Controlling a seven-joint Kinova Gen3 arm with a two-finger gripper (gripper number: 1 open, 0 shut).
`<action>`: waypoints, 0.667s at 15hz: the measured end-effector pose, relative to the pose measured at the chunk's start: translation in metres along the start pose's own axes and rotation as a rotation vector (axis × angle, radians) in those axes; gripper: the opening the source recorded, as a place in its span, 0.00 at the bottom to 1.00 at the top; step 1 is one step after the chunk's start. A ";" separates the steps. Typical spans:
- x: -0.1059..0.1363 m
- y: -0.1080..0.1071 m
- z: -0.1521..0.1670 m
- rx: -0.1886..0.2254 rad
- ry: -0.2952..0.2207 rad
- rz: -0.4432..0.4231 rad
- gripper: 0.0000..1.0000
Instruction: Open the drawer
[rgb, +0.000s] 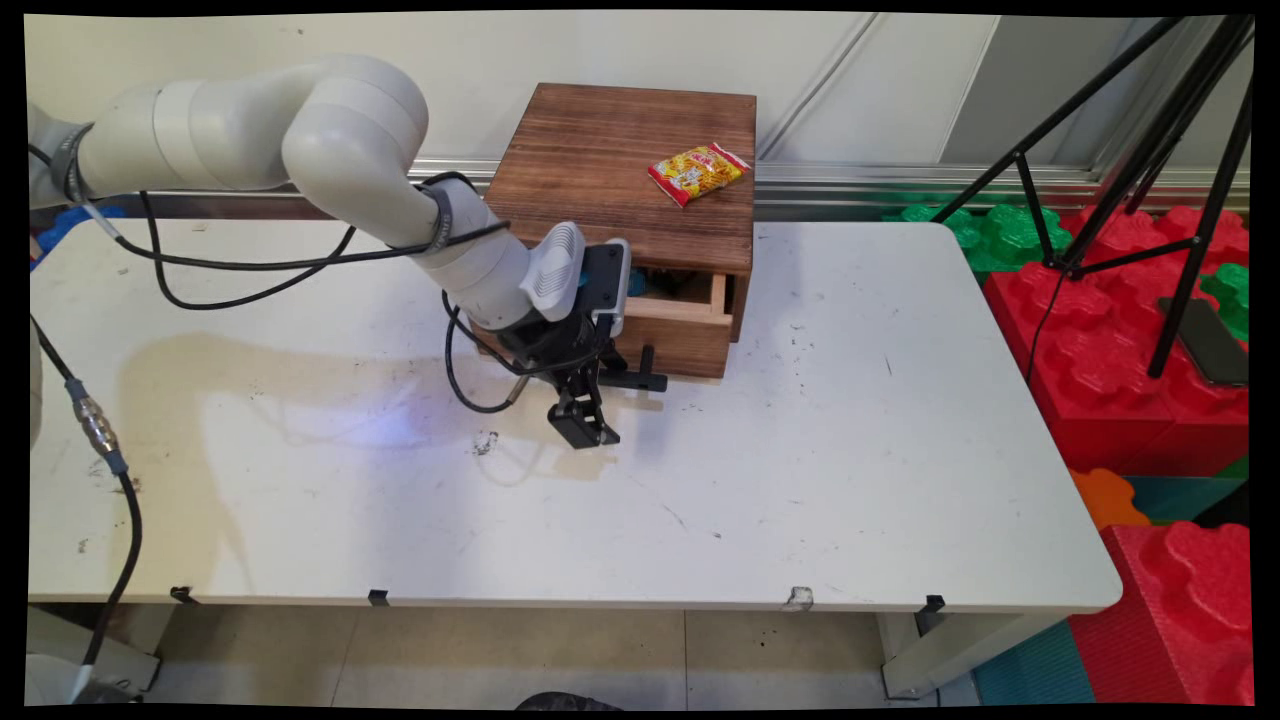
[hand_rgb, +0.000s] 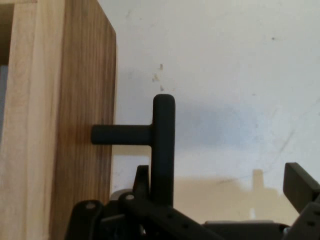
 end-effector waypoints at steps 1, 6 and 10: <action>0.000 0.002 0.000 -0.003 0.001 -0.003 1.00; 0.002 0.017 -0.001 -0.023 0.008 -0.028 1.00; 0.002 0.029 -0.003 -0.040 0.013 -0.048 1.00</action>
